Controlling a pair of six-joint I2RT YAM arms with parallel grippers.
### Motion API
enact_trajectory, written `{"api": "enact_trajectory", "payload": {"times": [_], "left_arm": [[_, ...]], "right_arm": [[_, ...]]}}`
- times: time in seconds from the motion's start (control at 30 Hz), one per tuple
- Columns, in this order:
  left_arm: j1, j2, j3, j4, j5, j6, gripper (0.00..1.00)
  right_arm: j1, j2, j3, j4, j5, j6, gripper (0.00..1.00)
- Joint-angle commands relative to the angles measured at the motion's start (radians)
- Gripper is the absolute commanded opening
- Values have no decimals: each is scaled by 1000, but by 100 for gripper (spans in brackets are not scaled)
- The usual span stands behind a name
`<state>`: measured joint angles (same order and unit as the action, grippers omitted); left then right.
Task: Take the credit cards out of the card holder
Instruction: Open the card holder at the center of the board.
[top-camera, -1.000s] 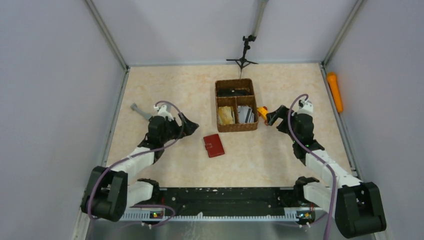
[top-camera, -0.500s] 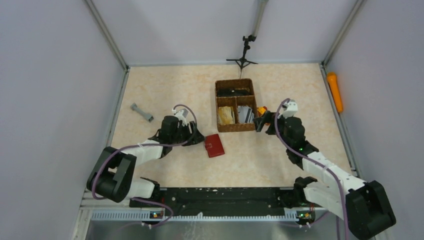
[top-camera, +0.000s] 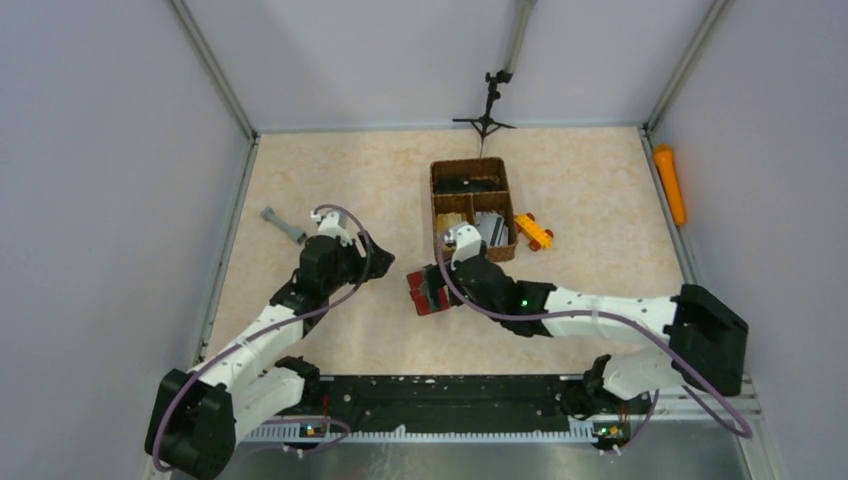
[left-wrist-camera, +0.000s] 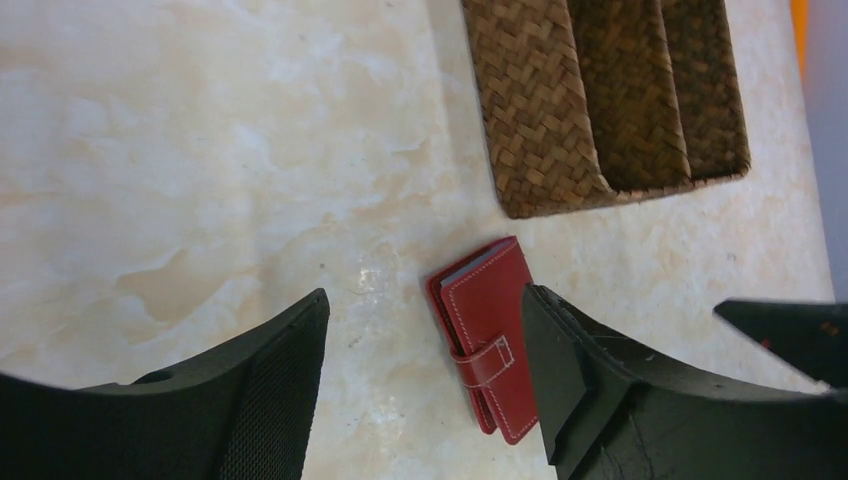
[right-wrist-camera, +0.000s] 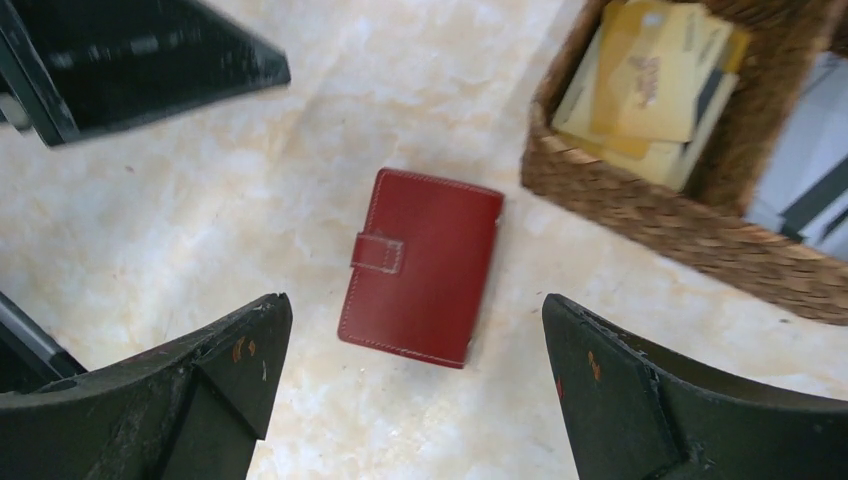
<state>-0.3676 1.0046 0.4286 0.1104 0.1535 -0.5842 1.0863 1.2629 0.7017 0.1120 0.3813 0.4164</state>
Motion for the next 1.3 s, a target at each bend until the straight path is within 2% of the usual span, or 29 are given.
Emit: {"api": "enact_trajectory", "payload": {"times": [0.0,0.07,0.23,0.57,0.87,0.93,1.07,1.1,1.17,1.27], "left_arm": [[6,-87,2,-115,-230,-37,74],[16,-137,-3,-168,-320,-60,74],[38,-246,-82,-125,-412,-125,76],[42,-255,-75,-136,-407,-115,79],[42,-249,-75,-132,-411,-111,81],[42,-239,-72,-130,-405,-107,81],[43,-218,-68,-119,-381,-98,83],[42,-213,-68,-118,-377,-98,83],[42,-203,-66,-118,-367,-95,83],[43,-184,-66,-118,-354,-93,84]], "right_arm": [[73,121,134,-128,94,37,98],[86,161,149,-124,77,50,93],[135,271,197,-108,91,59,85],[206,541,447,-391,290,76,94],[214,650,480,-441,339,87,87],[214,667,488,-470,372,98,76],[214,652,484,-495,403,115,30],[214,637,475,-487,395,115,23],[213,590,447,-441,370,113,14],[212,491,388,-369,331,111,9]]}}
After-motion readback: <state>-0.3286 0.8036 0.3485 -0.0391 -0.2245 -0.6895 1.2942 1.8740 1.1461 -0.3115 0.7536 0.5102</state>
